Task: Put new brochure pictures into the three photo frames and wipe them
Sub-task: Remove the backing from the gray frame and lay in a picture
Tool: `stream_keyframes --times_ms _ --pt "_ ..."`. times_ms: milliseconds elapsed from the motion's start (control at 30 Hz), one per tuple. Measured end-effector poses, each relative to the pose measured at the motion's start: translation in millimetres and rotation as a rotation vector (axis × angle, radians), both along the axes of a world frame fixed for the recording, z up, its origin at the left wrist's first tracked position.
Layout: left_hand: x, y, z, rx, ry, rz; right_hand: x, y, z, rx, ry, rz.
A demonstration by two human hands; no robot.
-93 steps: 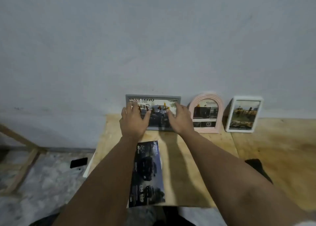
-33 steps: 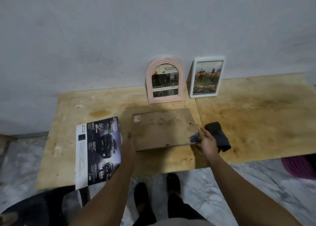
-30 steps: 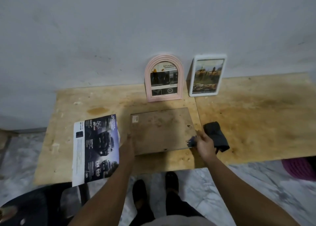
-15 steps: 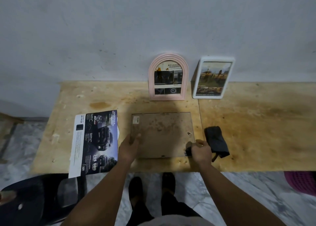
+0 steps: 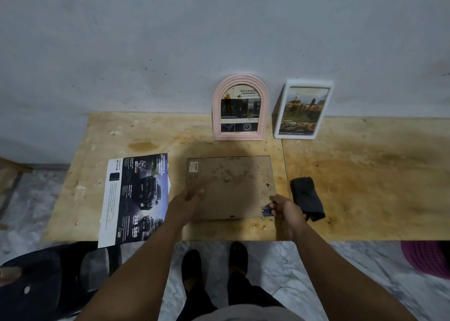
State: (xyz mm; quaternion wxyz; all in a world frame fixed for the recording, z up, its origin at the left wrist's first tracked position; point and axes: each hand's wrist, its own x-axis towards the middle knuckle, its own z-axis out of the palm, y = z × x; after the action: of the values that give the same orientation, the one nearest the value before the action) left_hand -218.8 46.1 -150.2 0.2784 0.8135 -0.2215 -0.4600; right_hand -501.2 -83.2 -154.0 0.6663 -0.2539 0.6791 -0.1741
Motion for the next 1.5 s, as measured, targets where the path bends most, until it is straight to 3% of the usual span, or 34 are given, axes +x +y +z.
stream_keyframes --times_ms 267,467,633,767,833,1033,1300,1500 --pt "0.0 -1.1 -2.9 -0.028 0.062 0.011 -1.3 1.7 -0.3 0.034 -0.050 -0.061" --pt "-1.4 1.4 -4.1 -0.020 0.002 -0.048 14.8 -0.6 3.9 0.010 0.117 -0.013" --pt "-1.1 1.1 -5.6 -0.010 0.042 -0.062 10.8 3.4 -1.3 0.065 -0.018 -0.142" --pt "-3.5 0.6 -5.4 -0.005 0.022 -0.078 30.4 11.7 3.8 0.052 -0.069 0.020" --pt "-3.2 0.5 -6.6 0.007 0.022 -0.101 43.8 18.8 9.0 0.010 -0.003 0.058" --pt "0.3 1.3 -9.9 0.039 0.040 -0.169 38.5 19.5 8.6 -0.083 0.198 -0.184" --pt "4.2 -1.4 -14.7 0.060 0.061 -0.144 12.5 18.6 -5.0 0.029 -0.049 -0.263" --pt "3.7 -1.6 -18.3 0.053 0.062 -0.142 -1.7 22.6 -23.4 -0.006 -0.041 -0.077"
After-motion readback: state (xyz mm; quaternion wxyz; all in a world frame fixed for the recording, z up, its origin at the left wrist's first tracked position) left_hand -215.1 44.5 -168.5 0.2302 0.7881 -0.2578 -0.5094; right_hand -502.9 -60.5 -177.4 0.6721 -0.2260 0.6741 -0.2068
